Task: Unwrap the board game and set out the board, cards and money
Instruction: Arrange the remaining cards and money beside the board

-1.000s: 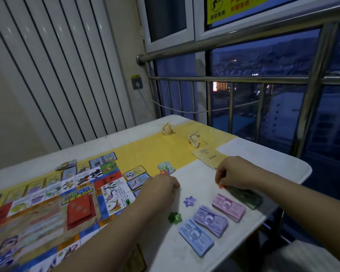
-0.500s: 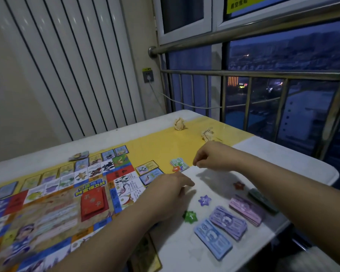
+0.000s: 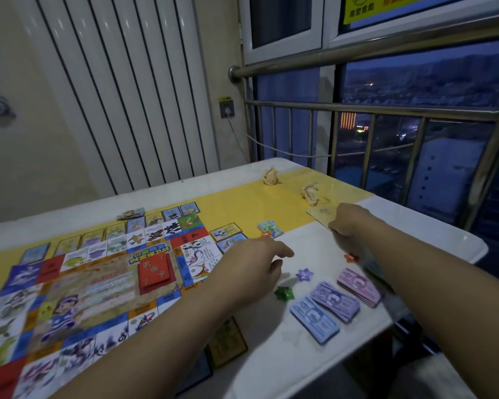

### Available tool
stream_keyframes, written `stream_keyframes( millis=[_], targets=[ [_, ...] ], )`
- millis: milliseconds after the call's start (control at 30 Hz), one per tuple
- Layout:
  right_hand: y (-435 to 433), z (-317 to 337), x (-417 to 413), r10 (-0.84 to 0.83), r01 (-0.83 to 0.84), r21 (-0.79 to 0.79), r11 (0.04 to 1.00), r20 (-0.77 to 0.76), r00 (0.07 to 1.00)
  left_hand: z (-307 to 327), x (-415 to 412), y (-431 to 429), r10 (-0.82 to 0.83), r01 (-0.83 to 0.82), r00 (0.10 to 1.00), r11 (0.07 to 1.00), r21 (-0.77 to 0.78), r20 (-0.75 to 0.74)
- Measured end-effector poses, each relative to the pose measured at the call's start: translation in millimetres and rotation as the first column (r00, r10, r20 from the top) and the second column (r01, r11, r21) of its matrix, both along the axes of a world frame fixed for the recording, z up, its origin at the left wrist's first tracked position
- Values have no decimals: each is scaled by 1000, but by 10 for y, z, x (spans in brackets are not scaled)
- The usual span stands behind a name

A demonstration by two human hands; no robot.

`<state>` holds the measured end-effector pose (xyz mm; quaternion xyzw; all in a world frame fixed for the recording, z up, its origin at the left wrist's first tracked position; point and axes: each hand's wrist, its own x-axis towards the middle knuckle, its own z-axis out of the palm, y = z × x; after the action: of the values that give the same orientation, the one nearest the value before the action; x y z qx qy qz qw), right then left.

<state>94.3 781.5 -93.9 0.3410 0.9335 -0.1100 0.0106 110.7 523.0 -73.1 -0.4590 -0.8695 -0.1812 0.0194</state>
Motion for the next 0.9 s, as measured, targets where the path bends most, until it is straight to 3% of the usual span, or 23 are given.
stream_keyframes(
  millis=[433, 600, 700, 800, 900],
  targets=[
    [142, 0, -99, -137, 129, -157, 979, -42, 990, 41, 15, -57, 33, -35, 998, 999, 40, 52],
    [122, 32, 54, -138, 108, -168, 980, -181, 974, 87, 39, -48, 34, -37, 998, 998, 49, 55],
    [26, 213, 160, -162, 18, -347, 938, -390, 906, 167, 29, -101, 47, -57, 996, 991, 120, 81],
    [-222, 515, 237, -126, -225, -477, 850, -598, 791, 268, 12, -209, 67, -128, 973, 953, 274, 221],
    [-680, 828, 334, -40, -449, -506, 736, -695, 718, 419, 19, -337, 45, -287, 899, 813, 507, 436]
  ],
)
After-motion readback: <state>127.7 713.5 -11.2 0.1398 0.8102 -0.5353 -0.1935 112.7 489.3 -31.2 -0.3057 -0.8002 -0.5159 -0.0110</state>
